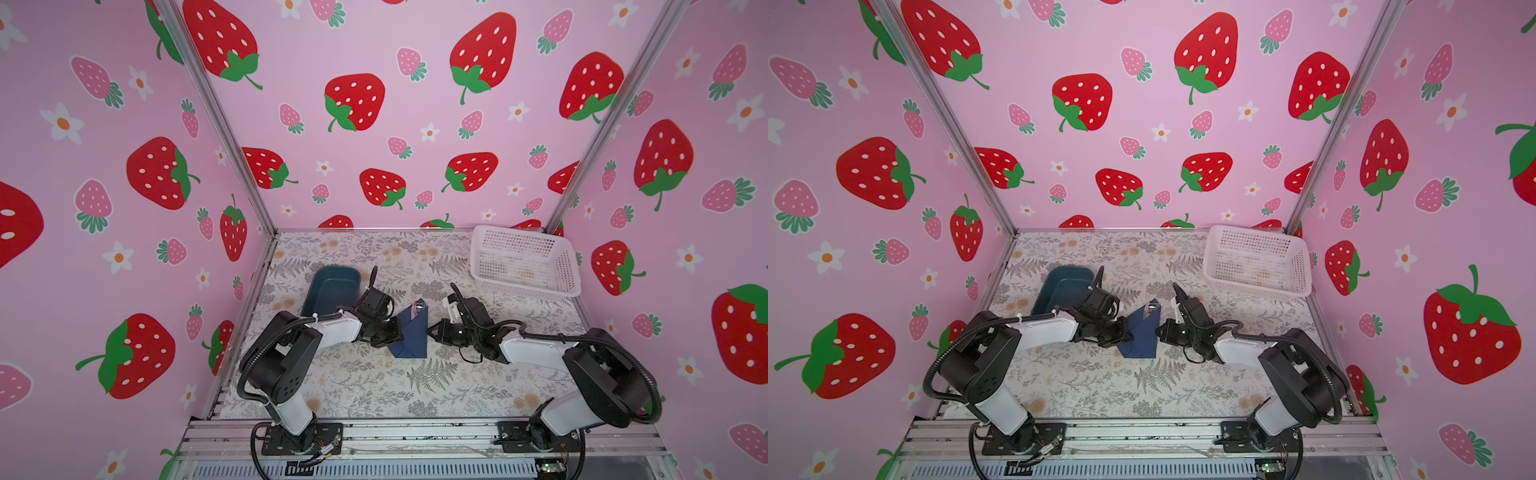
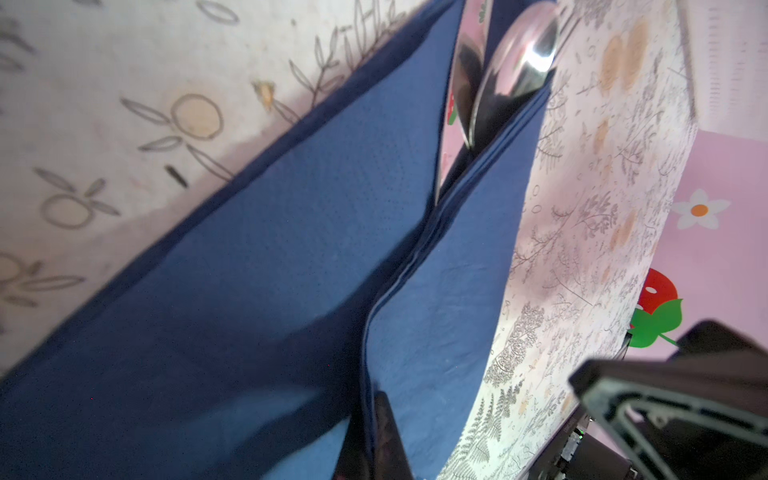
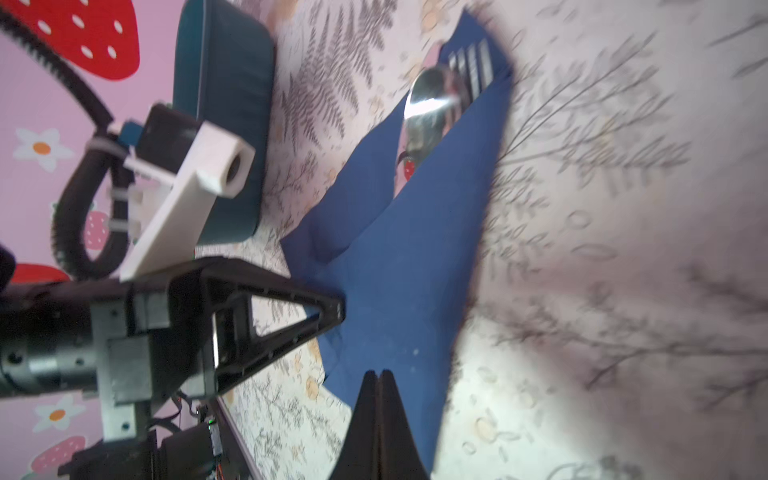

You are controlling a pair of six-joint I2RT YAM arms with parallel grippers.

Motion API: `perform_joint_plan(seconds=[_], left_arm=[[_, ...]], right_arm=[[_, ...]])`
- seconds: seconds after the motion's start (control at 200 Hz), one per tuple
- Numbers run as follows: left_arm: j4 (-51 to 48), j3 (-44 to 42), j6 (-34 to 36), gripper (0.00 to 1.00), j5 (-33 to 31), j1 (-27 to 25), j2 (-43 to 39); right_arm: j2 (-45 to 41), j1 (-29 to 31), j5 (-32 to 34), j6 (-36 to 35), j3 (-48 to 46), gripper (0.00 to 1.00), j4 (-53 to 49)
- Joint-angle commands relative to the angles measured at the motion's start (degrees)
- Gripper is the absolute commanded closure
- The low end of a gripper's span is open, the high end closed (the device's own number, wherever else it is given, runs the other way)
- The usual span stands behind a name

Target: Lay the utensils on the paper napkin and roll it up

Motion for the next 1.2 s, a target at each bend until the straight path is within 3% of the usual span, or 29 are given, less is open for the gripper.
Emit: perform_joint_plan(seconds=[0.0, 0.27, 0.595, 0.955, 1.195], left_arm=[[-0.6, -0.4, 0.4, 1.00, -0.4, -0.3, 1.3], [-0.4, -0.4, 0.0, 1.00, -0.5, -0.8, 1.9], [-1.1, 0.3, 0.6, 1.00, -0.9, -0.9, 1.6], [-3.3, 3.3, 2.9, 0.99, -0.9, -0.8, 1.2], [-3.7, 3.4, 2.4, 0.99, -0.2, -0.7, 2.0]], right_arm=[[3.6, -2.7, -3.7, 2.2, 2.3, 0.96, 5.0], [11.7, -5.1, -7.3, 0.9, 8.9, 0.95, 5.3], [16.7, -5.8, -8.7, -0.2, 8.9, 0.93, 5.0], [1.7, -1.6, -10.1, -2.5, 2.4, 0.86, -0.2], [2.5, 4.3, -9.7, 1.5, 0.5, 0.90, -3.0]])
